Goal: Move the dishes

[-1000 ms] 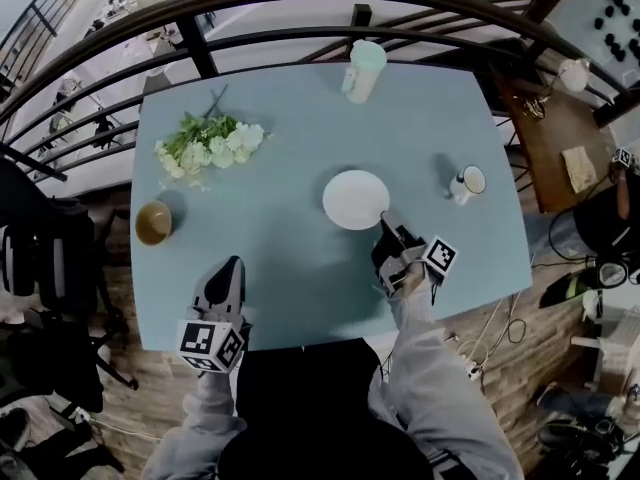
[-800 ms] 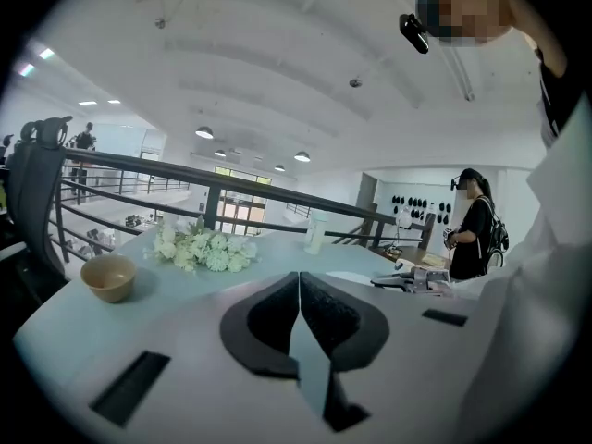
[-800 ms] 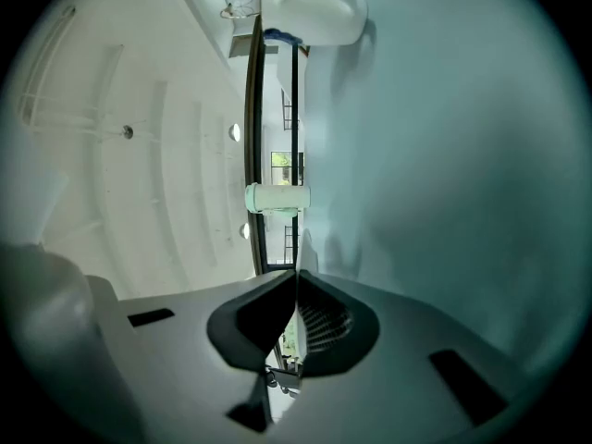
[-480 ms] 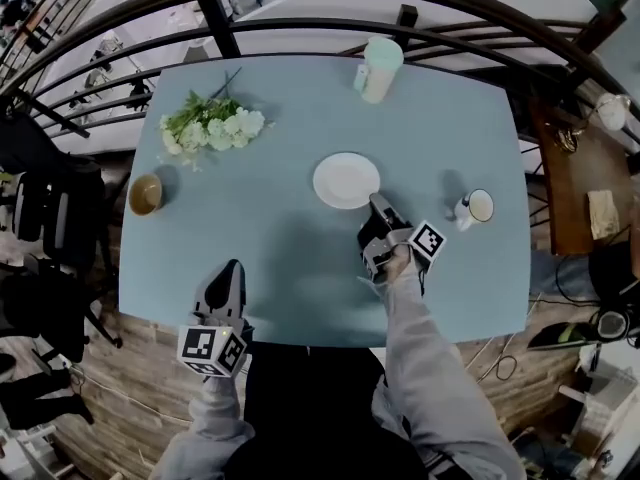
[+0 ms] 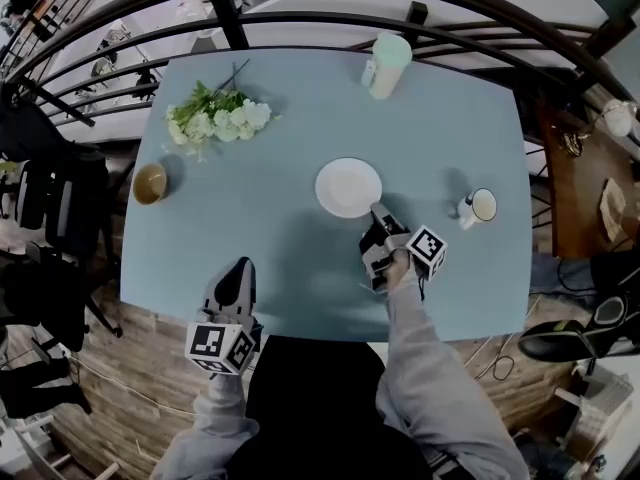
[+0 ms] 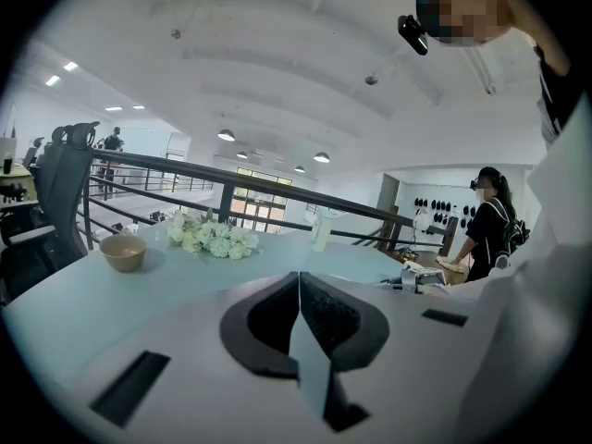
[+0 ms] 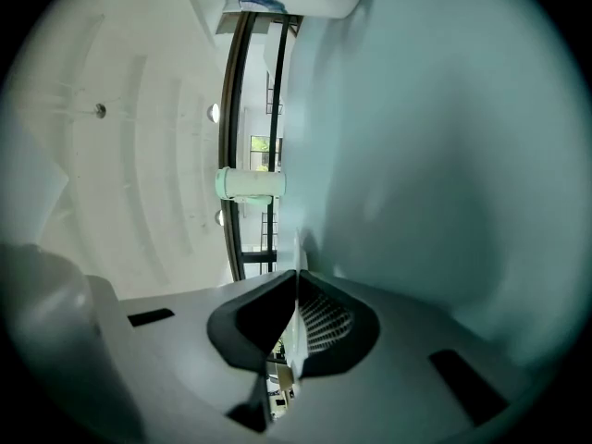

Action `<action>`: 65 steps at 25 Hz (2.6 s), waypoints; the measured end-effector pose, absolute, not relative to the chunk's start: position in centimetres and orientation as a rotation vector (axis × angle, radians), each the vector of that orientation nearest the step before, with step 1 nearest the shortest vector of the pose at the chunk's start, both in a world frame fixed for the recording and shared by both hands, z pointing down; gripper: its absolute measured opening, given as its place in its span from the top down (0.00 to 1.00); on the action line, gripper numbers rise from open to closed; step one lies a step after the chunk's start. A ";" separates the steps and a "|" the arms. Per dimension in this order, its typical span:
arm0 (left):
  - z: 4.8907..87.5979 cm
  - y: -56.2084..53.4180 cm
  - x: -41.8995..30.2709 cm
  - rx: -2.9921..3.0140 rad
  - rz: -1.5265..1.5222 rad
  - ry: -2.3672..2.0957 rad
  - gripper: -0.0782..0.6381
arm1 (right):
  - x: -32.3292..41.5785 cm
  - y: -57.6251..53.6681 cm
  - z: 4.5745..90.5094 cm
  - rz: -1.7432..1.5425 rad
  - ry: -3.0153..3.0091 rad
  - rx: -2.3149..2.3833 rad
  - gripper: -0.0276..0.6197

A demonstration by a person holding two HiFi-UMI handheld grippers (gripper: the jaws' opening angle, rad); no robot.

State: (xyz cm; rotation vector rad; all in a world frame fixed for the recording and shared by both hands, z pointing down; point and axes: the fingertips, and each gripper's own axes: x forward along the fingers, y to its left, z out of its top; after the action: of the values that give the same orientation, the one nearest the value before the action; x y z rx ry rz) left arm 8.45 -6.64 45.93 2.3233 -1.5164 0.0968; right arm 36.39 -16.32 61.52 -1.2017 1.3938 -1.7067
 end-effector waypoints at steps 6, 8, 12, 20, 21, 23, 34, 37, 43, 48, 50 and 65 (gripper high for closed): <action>45.1 -6.9 8.4 2.367 0.079 -1.476 0.87 | 36.1 -14.3 62.6 -1.756 1.367 -1.339 0.92; 45.1 -6.9 8.2 2.373 0.071 -1.464 0.87 | 36.0 -13.9 62.7 -1.771 1.358 -1.379 0.92; 45.2 -6.8 7.8 2.376 0.062 -1.447 0.87 | 36.0 -13.1 62.8 -1.793 1.342 -1.463 0.91; 45.1 -7.3 6.9 2.393 0.037 -1.414 0.87 | 35.7 -13.0 61.9 -1.780 1.369 -1.408 0.56; 45.1 -7.4 6.8 2.395 0.034 -1.410 0.87 | 35.7 -13.2 61.2 -1.749 1.389 -1.383 0.48; 45.0 -7.6 6.8 2.401 0.026 -1.398 0.87 | 36.0 -13.4 59.5 -1.674 1.442 -1.355 0.39; 43.9 -8.6 9.7 2.477 0.013 -1.293 0.87 | 36.2 -9.9 50.6 -1.276 2.091 -1.528 0.36; 43.1 -8.7 10.6 2.502 0.010 -1.271 0.87 | 36.0 -8.9 48.8 -1.078 2.292 -1.630 0.45; 42.0 -8.9 11.7 2.535 0.009 -1.263 0.87 | 35.5 -8.2 43.8 -0.639 2.532 -1.774 0.64; 41.2 -8.5 11.7 2.515 0.003 -1.321 0.87 | 33.7 -8.2 41.9 -0.416 2.692 -1.739 0.95; 41.0 -8.0 11.2 2.491 0.006 -1.368 0.87 | 32.0 -8.2 41.7 -0.452 2.751 -1.605 0.95; 43.8 -1.2 1.9 2.165 0.048 -1.813 0.87 | 14.4 -10.4 42.5 -0.352 3.152 -0.912 0.95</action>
State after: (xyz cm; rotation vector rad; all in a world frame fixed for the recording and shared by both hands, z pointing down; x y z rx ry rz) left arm 1.89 -1.17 43.82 2.1647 -1.8132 0.0476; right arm 14.39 -10.38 42.51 -0.9115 3.1524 -0.3523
